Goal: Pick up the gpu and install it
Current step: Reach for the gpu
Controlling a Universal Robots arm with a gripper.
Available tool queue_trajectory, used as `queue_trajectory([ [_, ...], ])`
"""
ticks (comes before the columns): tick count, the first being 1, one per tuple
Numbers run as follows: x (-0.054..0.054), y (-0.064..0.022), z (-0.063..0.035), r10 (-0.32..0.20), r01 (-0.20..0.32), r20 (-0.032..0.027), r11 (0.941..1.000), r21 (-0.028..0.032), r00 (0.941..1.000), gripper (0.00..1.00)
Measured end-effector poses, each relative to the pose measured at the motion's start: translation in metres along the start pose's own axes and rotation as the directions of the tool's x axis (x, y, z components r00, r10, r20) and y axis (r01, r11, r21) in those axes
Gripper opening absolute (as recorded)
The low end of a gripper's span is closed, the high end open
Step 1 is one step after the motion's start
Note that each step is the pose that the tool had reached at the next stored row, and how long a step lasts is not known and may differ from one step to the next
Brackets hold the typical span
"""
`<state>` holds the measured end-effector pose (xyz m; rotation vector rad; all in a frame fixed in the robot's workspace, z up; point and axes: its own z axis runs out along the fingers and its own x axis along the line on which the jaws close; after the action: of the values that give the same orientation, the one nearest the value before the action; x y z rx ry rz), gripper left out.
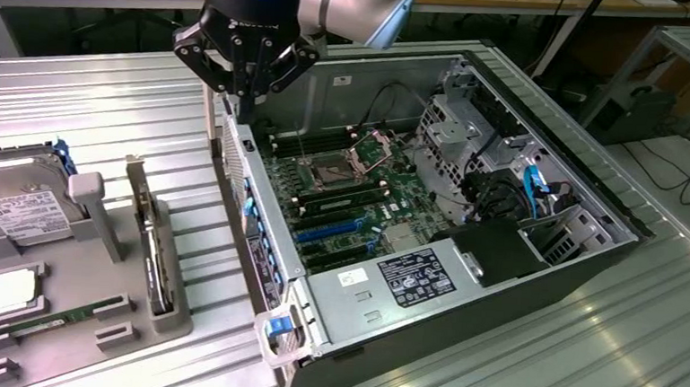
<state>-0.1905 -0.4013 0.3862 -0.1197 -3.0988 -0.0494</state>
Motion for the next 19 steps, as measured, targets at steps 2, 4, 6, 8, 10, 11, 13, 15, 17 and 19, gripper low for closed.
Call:
queue_trajectory([
  [2,0.0,-0.0002,-0.0001,0.0,0.0,-0.0009,1.0,0.0025,1.0,0.11],
  [4,0.0,-0.0003,0.0002,0.001,-0.001,-0.0074,1.0,0.0078,1.0,0.11],
  [6,0.001,-0.0005,0.0004,0.001,-0.001,-0.0174,0.9999,0.0124,0.9998,0.11],
  [8,0.001,-0.0007,0.0005,0.002,-0.001,-0.0223,0.9999,0.0166,0.9998,0.11],
  [10,0.002,-0.0008,0.0005,0.002,-0.001,-0.0251,0.9998,0.0191,0.9997,0.11],
  [11,0.002,-0.0008,0.0005,0.002,-0.001,-0.0252,0.9998,0.0191,0.9997,0.11],
  [13,0.002,-0.0008,0.0006,0.002,-0.001,-0.0249,0.9998,0.0189,0.9997,0.11],
  [15,0.007,-0.0011,0.0008,0.002,-0.001,-0.0151,0.9998,0.0181,0.9999,0.11],
  [17,0.013,-0.0016,0.001,0.001,-0.001,-0.0027,0.9999,0.0172,1.0,0.11],
  [19,0.019,-0.0021,0.0012,0.001,-0.001,0.0096,0.9999,0.0163,1.0,0.11],
])
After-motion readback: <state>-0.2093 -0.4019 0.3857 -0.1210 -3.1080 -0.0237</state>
